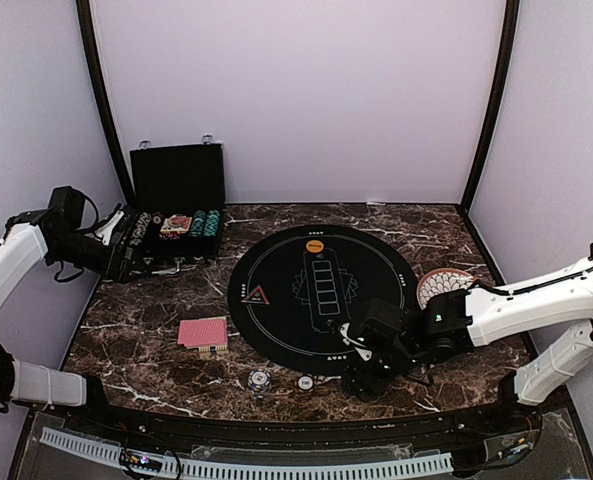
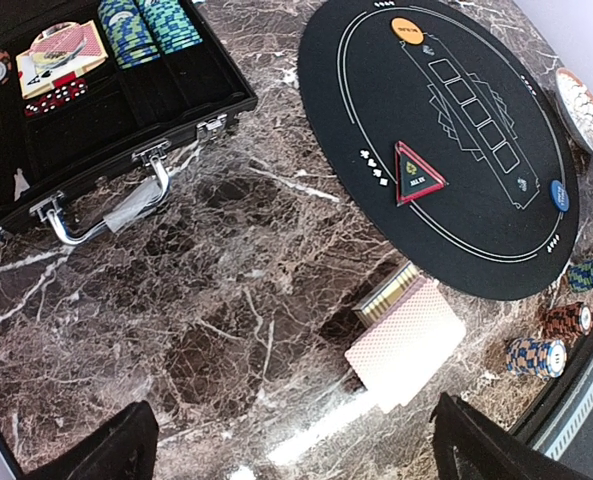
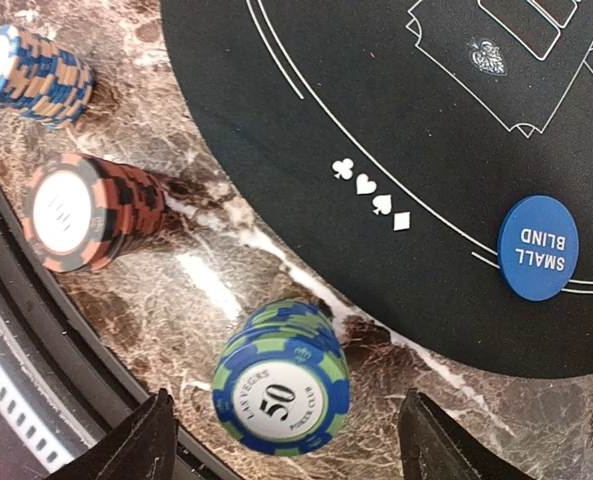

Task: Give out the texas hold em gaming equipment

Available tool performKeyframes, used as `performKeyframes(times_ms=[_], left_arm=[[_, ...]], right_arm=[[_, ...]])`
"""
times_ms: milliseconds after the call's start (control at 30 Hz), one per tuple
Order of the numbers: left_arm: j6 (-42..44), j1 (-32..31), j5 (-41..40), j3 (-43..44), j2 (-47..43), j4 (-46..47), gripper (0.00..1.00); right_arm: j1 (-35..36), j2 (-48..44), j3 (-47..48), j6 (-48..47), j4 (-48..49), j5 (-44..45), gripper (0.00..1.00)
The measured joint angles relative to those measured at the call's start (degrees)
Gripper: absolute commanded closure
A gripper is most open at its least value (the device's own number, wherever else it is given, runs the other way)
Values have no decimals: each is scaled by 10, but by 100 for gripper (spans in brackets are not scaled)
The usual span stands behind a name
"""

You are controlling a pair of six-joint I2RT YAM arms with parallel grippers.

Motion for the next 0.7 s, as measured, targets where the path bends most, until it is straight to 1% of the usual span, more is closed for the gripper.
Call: performKeyframes(times_ms=[233,567,700], left_arm=[[-3,-5,8,5,-1,0,1],[-11,-5,15,11,-12,0,1],[-11,-5,16,12,-14,0,1]], right_arm=[[0,19,10,-8,5,2,26],[0,30,11,-12,17,2,37],[-1,30,11,-13,18,2,39]])
